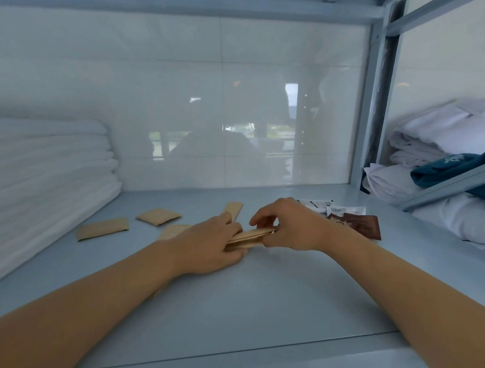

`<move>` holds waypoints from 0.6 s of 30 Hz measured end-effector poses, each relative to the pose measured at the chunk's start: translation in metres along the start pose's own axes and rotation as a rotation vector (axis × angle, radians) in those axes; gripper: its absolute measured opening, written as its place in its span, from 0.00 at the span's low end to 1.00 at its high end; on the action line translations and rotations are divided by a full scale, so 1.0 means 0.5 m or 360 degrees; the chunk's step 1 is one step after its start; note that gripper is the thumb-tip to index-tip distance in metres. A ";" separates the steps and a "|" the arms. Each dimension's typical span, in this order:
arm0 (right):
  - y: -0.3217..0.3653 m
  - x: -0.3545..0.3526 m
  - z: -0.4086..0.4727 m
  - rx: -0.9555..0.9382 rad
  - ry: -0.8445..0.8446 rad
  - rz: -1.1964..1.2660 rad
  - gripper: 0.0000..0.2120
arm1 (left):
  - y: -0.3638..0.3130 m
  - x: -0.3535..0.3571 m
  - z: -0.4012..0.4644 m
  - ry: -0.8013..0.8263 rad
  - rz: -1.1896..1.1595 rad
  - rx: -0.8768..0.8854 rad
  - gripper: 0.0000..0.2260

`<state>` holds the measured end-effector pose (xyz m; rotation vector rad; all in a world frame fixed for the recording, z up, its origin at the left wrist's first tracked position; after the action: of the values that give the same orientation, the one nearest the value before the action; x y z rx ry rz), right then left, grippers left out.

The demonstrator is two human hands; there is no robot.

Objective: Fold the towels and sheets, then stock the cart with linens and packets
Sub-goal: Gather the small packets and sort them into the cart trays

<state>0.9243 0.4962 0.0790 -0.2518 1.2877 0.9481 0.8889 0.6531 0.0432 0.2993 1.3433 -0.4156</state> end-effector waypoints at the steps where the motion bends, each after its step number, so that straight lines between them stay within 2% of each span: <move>1: 0.002 -0.002 0.001 -0.0011 -0.0036 0.0022 0.19 | -0.002 -0.003 -0.001 -0.0001 -0.0028 -0.0013 0.14; 4: 0.007 0.004 0.002 -0.0035 -0.0039 0.0019 0.20 | -0.002 -0.006 -0.001 0.0023 0.0013 -0.0042 0.08; 6: 0.003 0.003 0.004 -0.0027 -0.0040 0.0050 0.25 | 0.012 -0.016 0.000 -0.0009 0.0091 -0.0094 0.04; 10: -0.031 0.003 0.032 0.0086 -0.0052 0.0028 0.28 | 0.069 -0.059 -0.002 -0.0167 0.0269 -0.0268 0.07; 15: -0.067 0.059 0.115 0.0179 0.0241 -0.0336 0.28 | 0.148 -0.061 -0.018 -0.0174 0.0385 -0.0451 0.05; 18: -0.068 0.088 0.172 0.0178 0.0348 -0.0406 0.29 | 0.187 -0.055 -0.023 -0.0166 0.0377 -0.0513 0.08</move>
<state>1.0078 0.5509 0.0554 -0.4308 1.4640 0.6418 0.9170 0.7447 0.0654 0.1628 1.2331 -0.0134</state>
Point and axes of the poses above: each hand's wrist, its own z-axis towards the middle knuckle, its own x-axis out of the palm, y = z × x, the point moved 7 cm from there along z, towards the middle knuckle, and after that the axes turned 1 degree about x, right-handed, at the moved point
